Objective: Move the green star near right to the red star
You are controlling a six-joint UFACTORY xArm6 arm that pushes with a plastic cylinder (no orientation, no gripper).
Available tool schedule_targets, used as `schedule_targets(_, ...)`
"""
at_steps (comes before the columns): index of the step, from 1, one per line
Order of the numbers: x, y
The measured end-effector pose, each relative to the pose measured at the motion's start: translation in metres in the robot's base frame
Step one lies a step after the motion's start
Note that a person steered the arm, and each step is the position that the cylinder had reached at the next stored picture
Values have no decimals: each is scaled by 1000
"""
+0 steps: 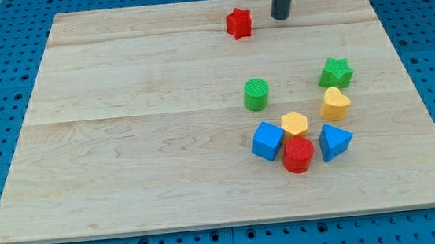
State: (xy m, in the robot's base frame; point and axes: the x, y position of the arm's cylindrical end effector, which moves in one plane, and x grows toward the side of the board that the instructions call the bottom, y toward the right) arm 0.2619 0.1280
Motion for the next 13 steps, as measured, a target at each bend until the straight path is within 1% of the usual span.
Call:
schedule_targets(1, 14, -39)
schedule_targets(2, 9, -54)
schedule_targets(3, -16, -72)
schedule_targets(4, -16, -28)
schedule_targets(5, -14, 78)
schedule_targets(6, 17, 122)
schedule_targets(7, 62, 116)
schedule_targets(8, 113, 98)
schedule_targets(9, 148, 48)
schedule_targets(10, 148, -15)
schedule_targets(11, 162, 20)
schedule_targets(12, 192, -22)
schedule_targets(13, 171, -66)
